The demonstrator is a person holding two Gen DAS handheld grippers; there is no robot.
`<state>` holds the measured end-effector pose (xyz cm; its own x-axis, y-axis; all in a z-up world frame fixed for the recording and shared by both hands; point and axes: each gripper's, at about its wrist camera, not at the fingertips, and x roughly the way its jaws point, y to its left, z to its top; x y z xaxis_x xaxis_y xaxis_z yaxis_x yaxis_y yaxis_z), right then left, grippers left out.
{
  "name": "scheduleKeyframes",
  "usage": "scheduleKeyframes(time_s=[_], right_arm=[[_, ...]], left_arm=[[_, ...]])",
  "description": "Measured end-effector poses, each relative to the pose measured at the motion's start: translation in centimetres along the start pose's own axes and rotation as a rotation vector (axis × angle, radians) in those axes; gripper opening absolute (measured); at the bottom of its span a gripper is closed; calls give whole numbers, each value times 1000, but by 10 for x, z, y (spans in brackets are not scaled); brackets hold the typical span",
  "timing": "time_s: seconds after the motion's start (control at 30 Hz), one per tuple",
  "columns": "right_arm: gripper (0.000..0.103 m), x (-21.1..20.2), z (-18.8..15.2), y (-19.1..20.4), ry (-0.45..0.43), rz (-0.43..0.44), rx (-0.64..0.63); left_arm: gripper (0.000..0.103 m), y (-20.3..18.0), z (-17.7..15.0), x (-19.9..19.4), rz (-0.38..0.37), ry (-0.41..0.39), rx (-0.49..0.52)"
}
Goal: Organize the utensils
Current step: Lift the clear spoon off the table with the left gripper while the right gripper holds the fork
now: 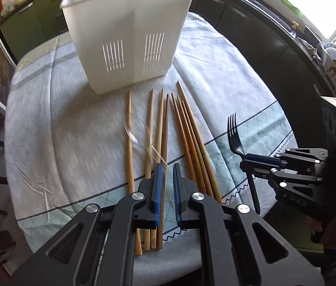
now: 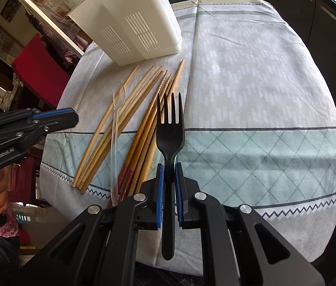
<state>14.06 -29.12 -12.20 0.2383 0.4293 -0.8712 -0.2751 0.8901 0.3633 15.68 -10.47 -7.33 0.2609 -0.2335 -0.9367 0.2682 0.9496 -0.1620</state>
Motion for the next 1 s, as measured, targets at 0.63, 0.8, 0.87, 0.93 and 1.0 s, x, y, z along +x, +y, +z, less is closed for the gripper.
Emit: scheduleKeyframes(time_s=[0.63, 0.8, 0.87, 0.93, 1.0], right_arm=[[10, -27, -14, -37, -30, 103, -12], [10, -30, -18, -37, -39, 127, -14], [10, -31, -20, -38, -42, 132, -13], [10, -34, -21, -38, -47, 134, -11], [10, -36, -21, -38, -52, 134, -9]], left_arm=[[16, 2, 31, 63, 160, 104, -226], [8, -5, 40, 69, 161, 104, -222], [8, -6, 41, 66, 159, 89, -219], [8, -6, 40, 56, 157, 63, -209], [8, -9, 39, 45, 149, 34, -198]])
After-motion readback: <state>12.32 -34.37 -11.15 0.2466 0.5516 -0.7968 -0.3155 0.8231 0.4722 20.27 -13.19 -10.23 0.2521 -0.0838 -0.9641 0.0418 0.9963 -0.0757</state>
